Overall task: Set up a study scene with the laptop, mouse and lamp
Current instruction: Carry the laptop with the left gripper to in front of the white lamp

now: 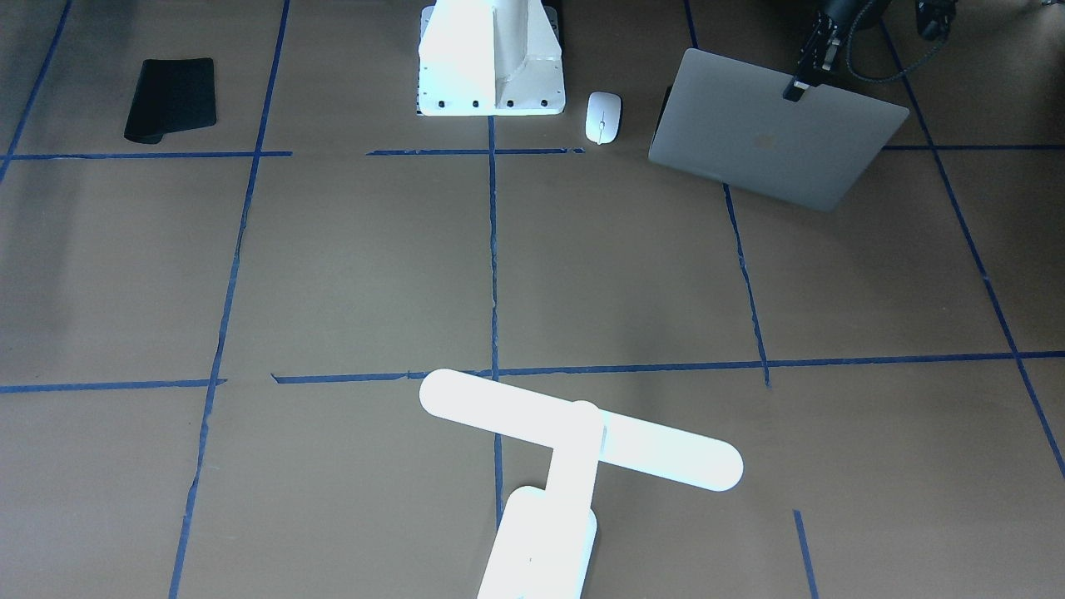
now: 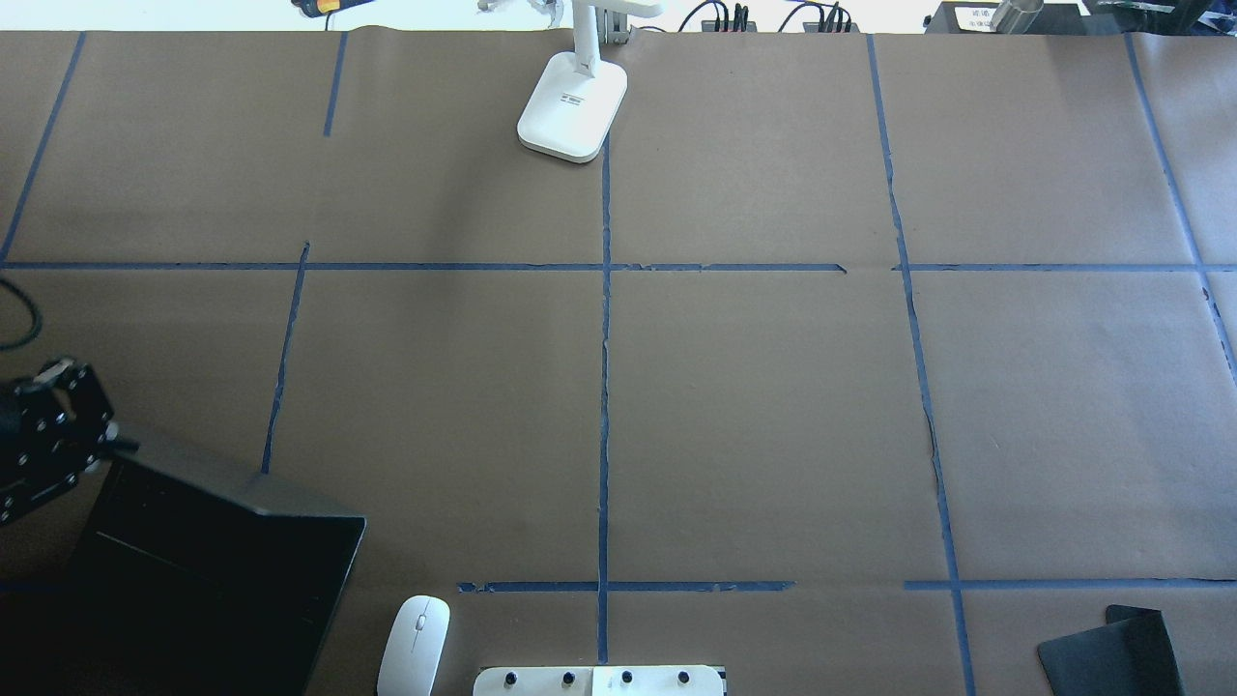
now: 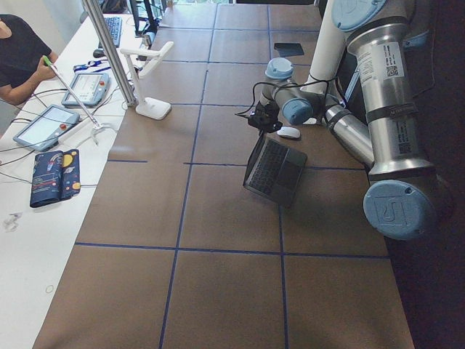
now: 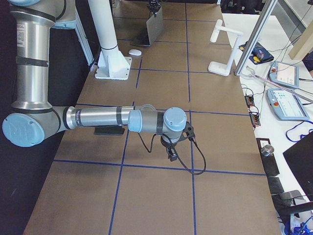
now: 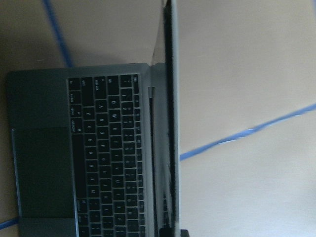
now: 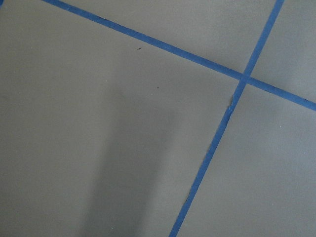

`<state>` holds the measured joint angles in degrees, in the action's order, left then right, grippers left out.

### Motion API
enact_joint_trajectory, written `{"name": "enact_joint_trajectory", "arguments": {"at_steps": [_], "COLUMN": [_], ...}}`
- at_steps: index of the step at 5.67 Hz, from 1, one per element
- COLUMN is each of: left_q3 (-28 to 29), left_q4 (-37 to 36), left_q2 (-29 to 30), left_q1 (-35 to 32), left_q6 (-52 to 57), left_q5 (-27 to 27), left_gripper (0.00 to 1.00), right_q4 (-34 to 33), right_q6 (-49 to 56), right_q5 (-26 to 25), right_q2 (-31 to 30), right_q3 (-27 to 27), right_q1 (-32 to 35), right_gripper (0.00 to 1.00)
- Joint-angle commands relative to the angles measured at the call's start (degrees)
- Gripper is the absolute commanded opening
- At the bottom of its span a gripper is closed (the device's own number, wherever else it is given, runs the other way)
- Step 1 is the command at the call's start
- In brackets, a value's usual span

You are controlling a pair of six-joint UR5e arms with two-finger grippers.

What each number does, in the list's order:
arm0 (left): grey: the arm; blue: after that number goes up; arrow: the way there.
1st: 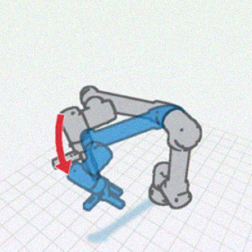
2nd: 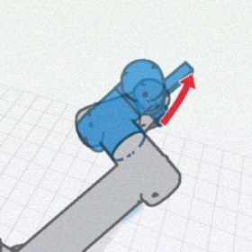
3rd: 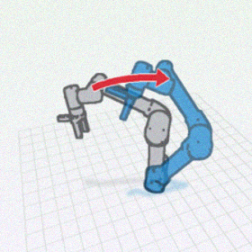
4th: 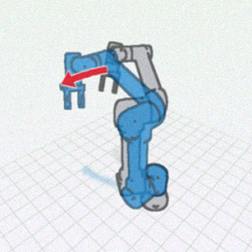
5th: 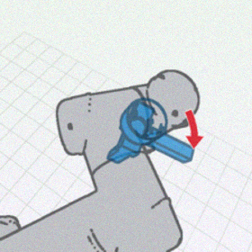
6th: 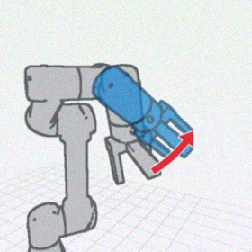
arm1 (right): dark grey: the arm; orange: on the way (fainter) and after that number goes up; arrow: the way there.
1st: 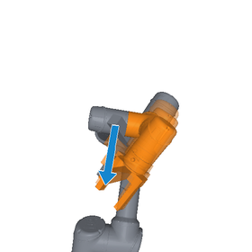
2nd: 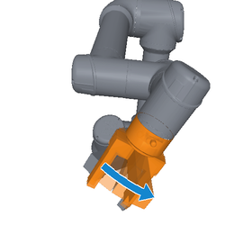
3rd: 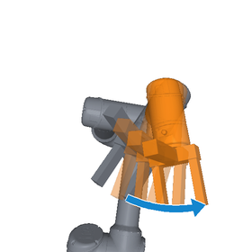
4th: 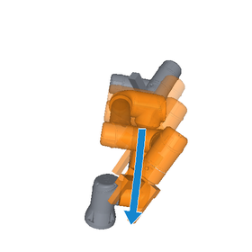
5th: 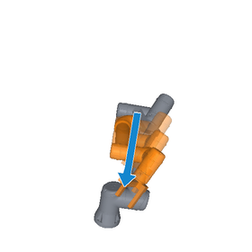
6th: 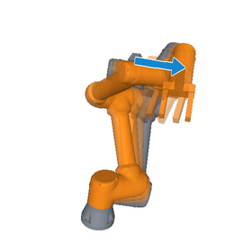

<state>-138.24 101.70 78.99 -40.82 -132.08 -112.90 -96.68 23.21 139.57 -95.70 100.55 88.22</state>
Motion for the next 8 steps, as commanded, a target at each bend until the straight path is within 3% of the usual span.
{"name": "enact_joint_trajectory", "arguments": {"at_steps": [1,2,4,5,7,8], "left_q3": [7.6,13.1,25.9,35.9,53.3,57.6], "left_q4": [-9.7,-15.4,-15.4,-15.4,-14.5,-10.8], "left_q2": [19.5,30.8,47.5,57.4,69.8,71.5], "left_q1": [-1.8,-2.0,-1.3,0.1,0.3,0.3], "left_q6": [1.7,1.1,-5.8,-7.5,-10.2,-12.2], "left_q5": [3.1,3.1,5.0,8.4,9.6,10.9], "left_gripper": [0.0,0.0,0.0,0.0,0.0,0.0], "right_q4": [0.0,0.0,0.0,0.0,-0.1,-0.1], "right_q6": [0.1,0.1,0.0,0.1,-0.1,0.0], "right_q5": [0.2,0.2,0.0,0.0,0.2,0.1], "right_q2": [0.2,0.2,0.7,0.8,0.8,0.8], "right_q3": [-0.3,-0.3,-0.5,-0.6,-0.9,-1.1], "right_q1": [-0.1,-0.1,-0.1,-0.1,0.0,0.0], "right_gripper": [1.0,1.0,1.0,1.0,1.0,1.0]}}
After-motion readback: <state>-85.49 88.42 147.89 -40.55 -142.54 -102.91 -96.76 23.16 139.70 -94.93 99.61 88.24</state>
